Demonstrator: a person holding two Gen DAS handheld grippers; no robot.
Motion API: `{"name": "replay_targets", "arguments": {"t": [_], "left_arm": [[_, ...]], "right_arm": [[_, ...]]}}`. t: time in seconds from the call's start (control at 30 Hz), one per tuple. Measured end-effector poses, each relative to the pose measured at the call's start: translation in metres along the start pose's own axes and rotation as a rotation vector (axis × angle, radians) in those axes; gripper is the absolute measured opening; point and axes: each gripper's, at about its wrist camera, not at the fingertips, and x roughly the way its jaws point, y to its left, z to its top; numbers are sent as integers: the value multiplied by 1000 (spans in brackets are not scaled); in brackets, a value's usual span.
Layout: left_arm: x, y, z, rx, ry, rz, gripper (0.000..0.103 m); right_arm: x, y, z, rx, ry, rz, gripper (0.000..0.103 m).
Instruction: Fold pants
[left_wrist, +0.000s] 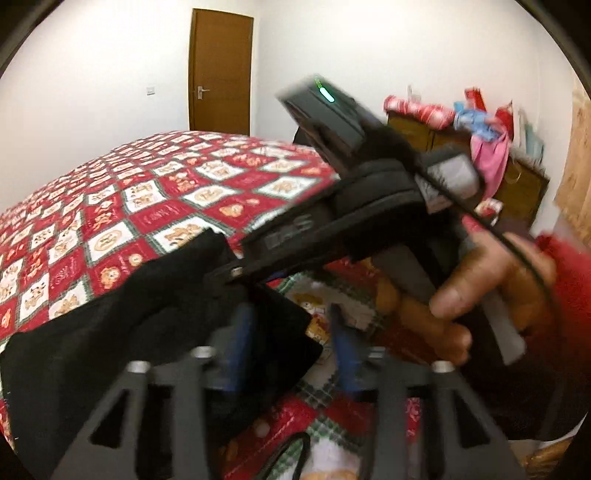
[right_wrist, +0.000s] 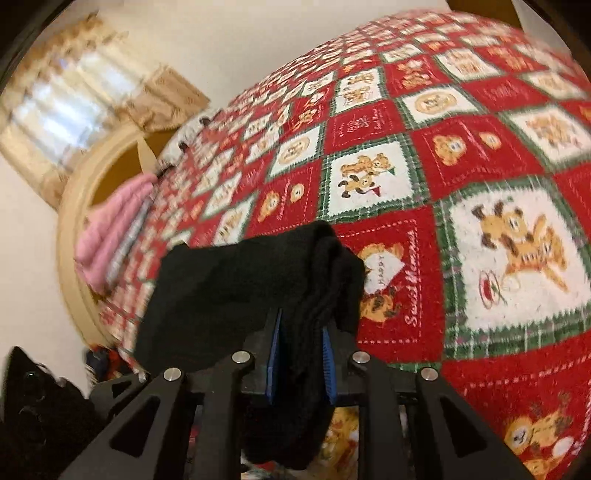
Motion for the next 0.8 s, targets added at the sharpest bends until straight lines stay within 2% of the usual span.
{"name": "replay_targets", "arguments": {"t": [0.03, 0.07, 0.13, 0.17, 0.2, 0.23, 0.3, 0.37, 0.43, 0.47, 0.53, 0.57, 0.63, 0.7, 0.8], "left_arm": [[-16, 6, 2, -23, -28, 5, 77], [-27, 12, 3, -37, -51, 11, 82], [-49, 27, 4, -66, -91, 14, 87], [-57, 35, 5, -81, -102, 19, 90], [-67, 44, 6, -97, -110, 27, 96], [-78, 56, 6, -110, -122, 46, 97], [-93, 70, 4, -125, -138, 86, 97], [-103, 94, -1, -148, -156, 154, 97], [-112, 119, -11, -183, -154, 291, 98], [-114, 123, -14, -191, -145, 331, 97], [-110, 136, -25, -204, -112, 435, 97], [-103, 142, -34, -211, -87, 485, 97], [-93, 146, -49, -220, -39, 518, 97], [-81, 143, -65, -208, -3, 546, 97], [-69, 137, -85, -178, 44, 595, 97]], "right_arm": [[-8, -5, 1, 46, -12, 25, 27], [-17, -7, 1, 88, -36, 38, 29], [-45, -18, -2, 165, -120, 79, 35], [-58, -22, -4, 192, -156, 74, 41], [-71, -23, -8, 216, -193, 52, 41], [-85, -21, -13, 225, -235, 21, 41], [-104, 2, -30, 152, -272, -28, 41], [-104, 30, -43, 55, -234, -82, 41], [-95, 65, -58, -75, -193, -183, 41], [-89, 77, -62, -131, -186, -238, 41], [-76, 107, -69, -286, -205, -357, 41], [-69, 117, -72, -340, -216, -387, 41], [-48, 135, -71, -418, -219, -413, 41], [-29, 139, -69, -434, -203, -412, 41], [-3, 124, -69, -431, -152, -424, 40]]}}
